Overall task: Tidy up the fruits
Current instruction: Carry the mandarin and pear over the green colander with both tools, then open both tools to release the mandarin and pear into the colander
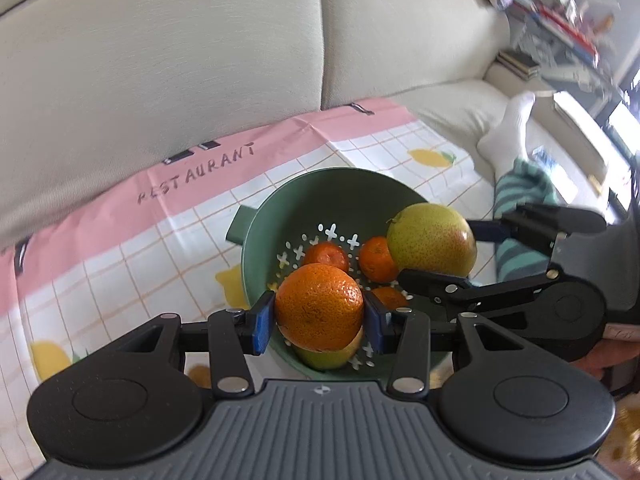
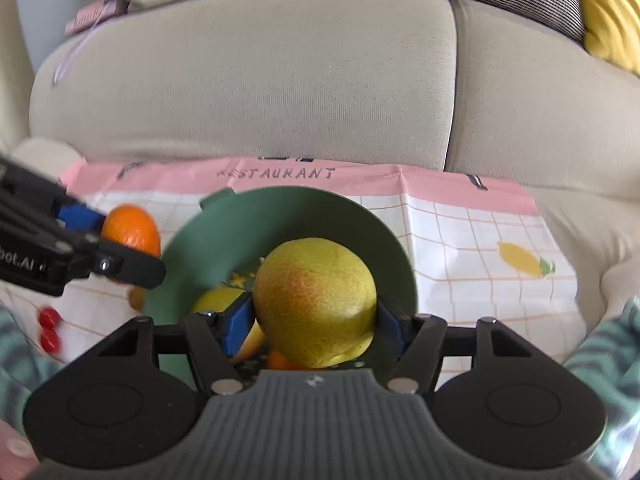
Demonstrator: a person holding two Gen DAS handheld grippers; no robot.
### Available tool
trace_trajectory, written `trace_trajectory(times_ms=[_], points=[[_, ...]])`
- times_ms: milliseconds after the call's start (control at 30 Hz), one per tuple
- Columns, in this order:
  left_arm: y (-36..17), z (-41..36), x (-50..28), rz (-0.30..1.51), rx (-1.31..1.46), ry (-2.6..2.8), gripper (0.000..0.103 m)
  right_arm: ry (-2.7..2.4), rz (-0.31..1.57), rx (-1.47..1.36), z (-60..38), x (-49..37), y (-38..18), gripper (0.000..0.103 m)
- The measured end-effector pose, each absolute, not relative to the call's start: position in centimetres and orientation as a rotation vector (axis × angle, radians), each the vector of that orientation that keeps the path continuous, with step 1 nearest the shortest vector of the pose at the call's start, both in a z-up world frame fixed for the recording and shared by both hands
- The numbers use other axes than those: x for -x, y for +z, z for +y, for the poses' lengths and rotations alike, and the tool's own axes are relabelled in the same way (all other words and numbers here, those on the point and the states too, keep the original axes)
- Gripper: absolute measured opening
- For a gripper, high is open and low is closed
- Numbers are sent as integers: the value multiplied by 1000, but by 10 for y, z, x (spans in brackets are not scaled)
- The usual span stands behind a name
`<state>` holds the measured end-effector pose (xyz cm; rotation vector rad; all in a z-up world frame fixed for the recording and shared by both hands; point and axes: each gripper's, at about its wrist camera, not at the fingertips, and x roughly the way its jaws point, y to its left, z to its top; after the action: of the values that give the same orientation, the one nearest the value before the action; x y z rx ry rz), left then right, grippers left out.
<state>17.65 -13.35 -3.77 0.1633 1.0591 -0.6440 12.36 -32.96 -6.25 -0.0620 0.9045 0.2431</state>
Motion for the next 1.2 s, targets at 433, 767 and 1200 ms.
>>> trace_trajectory(times_ms=[433,767,1200], points=[[-63,-167,-202,1062,-373,-649,51,350,871,191,-323,-163,-82,62],[-79,-171,-208,1081,-423,-643,51,361,883,278,-315,-178,-102,62],[-84,-172,-208,1088,-421,-645,51,334,926,258,-314,-186,-114,63]])
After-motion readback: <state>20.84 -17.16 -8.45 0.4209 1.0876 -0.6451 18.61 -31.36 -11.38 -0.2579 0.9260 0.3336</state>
